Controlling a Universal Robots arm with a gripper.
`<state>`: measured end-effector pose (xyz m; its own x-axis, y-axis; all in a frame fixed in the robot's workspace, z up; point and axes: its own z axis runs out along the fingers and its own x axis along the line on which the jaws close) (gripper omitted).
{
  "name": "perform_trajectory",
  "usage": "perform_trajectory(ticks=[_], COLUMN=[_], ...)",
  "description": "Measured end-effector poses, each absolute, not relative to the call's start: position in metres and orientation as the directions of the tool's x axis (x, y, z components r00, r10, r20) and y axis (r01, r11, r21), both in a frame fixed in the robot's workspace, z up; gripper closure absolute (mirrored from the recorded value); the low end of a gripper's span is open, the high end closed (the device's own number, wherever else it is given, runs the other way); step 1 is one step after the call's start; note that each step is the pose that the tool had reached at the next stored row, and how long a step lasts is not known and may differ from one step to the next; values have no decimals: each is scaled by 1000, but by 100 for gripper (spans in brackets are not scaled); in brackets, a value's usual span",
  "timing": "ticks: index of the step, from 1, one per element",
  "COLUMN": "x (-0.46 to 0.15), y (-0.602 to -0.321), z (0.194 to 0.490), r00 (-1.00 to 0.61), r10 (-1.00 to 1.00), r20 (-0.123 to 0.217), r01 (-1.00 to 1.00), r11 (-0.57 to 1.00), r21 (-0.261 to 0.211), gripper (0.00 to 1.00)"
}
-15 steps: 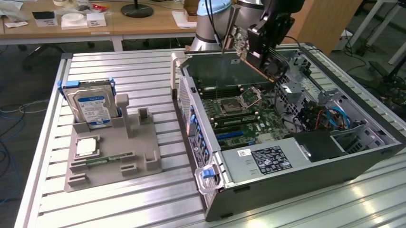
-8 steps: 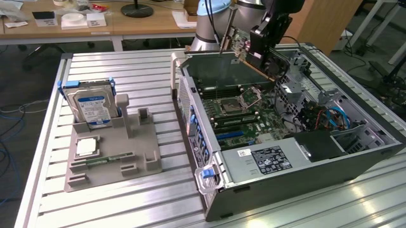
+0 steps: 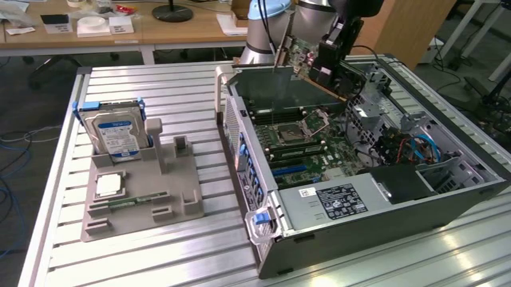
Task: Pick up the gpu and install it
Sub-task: 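Insert the gpu into the slot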
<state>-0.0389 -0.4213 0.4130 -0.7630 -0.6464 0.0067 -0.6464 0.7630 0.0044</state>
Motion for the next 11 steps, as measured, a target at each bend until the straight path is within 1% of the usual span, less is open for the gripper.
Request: perform_trajectory(ticks=[11], x=[-39], y=[-421], z=[413], r00=[-669], r10=[-743], r20=[7], r01=[-743], r11=[669], r21=[4], gripper=[72])
